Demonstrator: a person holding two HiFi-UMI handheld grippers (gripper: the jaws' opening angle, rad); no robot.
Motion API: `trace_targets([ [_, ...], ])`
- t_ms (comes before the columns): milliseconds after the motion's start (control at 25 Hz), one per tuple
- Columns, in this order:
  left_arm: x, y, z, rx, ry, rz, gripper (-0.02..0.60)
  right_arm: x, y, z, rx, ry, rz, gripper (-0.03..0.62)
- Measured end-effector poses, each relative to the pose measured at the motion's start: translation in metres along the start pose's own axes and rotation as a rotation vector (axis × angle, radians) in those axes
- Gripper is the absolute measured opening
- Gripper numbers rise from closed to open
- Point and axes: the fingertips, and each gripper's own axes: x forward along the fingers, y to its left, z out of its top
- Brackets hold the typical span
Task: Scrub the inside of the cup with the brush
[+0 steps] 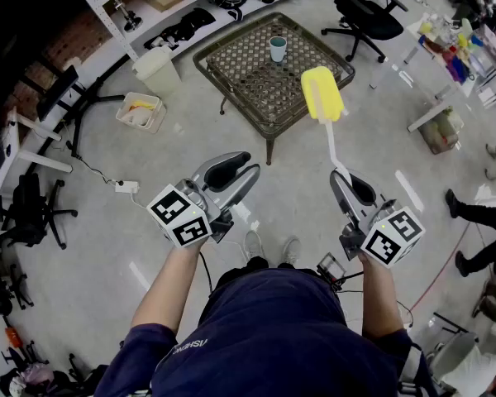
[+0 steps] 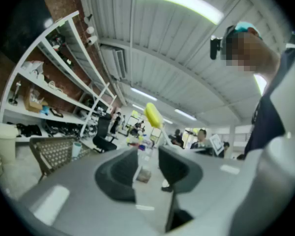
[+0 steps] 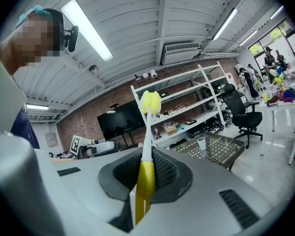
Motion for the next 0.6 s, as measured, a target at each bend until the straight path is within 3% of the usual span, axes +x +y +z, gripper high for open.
trace_targets([
  [600,-0.003,0.014,0.000,0.013,0.018,-0.011,0.120,0.015,0.000,-0.001,0.010,-0.008,-0.004,0.028],
])
